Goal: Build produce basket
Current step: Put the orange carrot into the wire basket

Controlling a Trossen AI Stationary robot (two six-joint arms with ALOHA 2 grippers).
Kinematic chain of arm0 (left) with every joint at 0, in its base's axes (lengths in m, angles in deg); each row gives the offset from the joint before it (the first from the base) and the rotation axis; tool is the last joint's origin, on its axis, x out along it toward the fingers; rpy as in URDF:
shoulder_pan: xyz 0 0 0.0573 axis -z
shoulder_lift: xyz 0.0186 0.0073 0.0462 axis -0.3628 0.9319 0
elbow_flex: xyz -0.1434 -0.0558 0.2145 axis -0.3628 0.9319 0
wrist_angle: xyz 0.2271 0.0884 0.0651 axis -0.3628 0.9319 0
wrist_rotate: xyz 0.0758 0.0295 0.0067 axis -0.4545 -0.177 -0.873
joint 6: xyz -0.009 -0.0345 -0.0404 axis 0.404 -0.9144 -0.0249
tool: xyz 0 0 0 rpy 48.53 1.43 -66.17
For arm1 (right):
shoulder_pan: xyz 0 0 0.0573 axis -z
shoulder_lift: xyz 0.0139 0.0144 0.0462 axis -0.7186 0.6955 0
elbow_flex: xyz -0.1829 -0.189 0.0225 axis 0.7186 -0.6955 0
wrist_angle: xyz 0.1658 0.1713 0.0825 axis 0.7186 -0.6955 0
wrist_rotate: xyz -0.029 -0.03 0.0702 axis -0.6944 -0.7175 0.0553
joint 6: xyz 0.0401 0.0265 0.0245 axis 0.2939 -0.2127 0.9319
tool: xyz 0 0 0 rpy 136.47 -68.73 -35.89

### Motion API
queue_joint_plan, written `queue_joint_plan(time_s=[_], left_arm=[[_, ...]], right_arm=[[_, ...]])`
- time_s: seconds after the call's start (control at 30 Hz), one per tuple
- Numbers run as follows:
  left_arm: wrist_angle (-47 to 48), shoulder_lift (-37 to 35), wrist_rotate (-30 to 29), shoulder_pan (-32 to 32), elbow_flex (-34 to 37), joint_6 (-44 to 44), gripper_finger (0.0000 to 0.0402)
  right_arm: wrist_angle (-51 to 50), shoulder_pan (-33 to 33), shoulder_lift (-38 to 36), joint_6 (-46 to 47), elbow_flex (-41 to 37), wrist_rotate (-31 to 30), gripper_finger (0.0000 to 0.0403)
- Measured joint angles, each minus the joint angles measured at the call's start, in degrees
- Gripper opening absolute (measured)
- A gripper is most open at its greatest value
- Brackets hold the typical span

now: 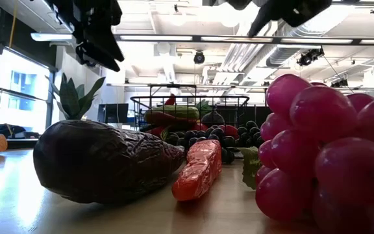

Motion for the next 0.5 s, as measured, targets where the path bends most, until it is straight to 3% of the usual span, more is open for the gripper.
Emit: queue_joint_plan(time_s=[0.5], left_arm=[[6.50, 0.02, -0.55, 2.05, 0.00, -2.84, 0.0197]], right_arm=[[9.47, -0.57, 12.18, 7.51, -0.02, 5.54, 0.0246]])
